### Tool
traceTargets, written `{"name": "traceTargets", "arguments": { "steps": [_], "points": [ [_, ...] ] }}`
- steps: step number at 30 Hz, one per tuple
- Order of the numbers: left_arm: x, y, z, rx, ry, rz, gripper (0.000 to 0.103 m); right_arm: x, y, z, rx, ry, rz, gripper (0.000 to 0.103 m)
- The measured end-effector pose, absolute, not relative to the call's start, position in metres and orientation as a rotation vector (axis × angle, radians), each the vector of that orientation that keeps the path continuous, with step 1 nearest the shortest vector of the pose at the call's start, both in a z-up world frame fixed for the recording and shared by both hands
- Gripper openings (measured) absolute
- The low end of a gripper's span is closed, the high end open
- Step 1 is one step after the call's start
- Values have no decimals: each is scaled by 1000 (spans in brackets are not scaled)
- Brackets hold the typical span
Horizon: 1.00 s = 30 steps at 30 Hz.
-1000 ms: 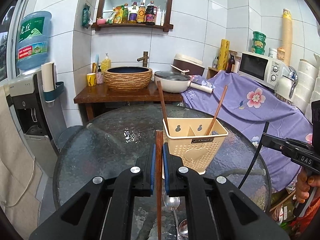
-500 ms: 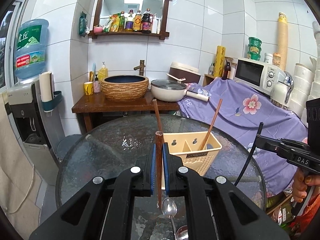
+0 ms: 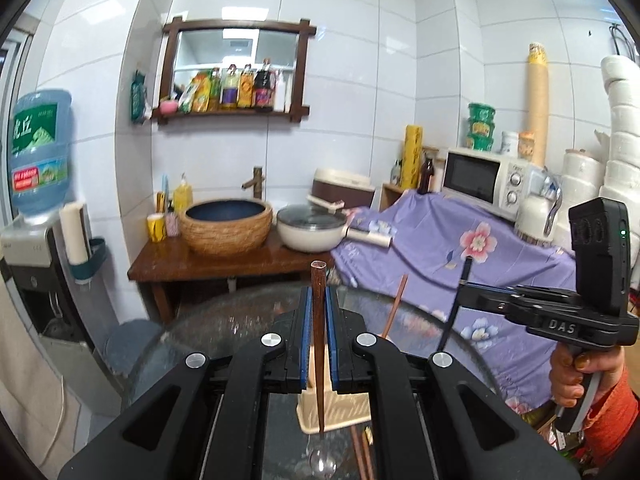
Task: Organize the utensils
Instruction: 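Lift both chopsticks upright and lower them into the cream holder, then open both tools to release the chopsticks and pull back from the holder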
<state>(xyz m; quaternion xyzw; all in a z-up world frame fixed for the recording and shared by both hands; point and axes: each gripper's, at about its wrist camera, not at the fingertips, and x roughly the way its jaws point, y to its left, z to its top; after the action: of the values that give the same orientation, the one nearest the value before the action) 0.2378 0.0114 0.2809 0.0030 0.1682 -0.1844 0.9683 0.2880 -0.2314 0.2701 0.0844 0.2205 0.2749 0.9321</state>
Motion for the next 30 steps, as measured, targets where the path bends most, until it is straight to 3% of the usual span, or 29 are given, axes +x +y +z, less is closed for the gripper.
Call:
{"name": "traceTargets", "arguments": {
  "steps": [7, 11, 24, 30],
  "points": [
    [255, -3, 334, 0, 253, -339, 7, 320, -236, 326, 180, 374, 498, 8],
    [278, -11, 333, -15, 271, -319, 7, 338, -234, 329, 171, 364, 446, 8],
    [329, -26, 237, -28, 449, -300, 7, 372, -225, 224, 161, 495, 373, 8],
    [334, -24, 212, -36, 491, -300, 7, 372, -217, 202, 144, 512, 359, 8]
  ]
}}
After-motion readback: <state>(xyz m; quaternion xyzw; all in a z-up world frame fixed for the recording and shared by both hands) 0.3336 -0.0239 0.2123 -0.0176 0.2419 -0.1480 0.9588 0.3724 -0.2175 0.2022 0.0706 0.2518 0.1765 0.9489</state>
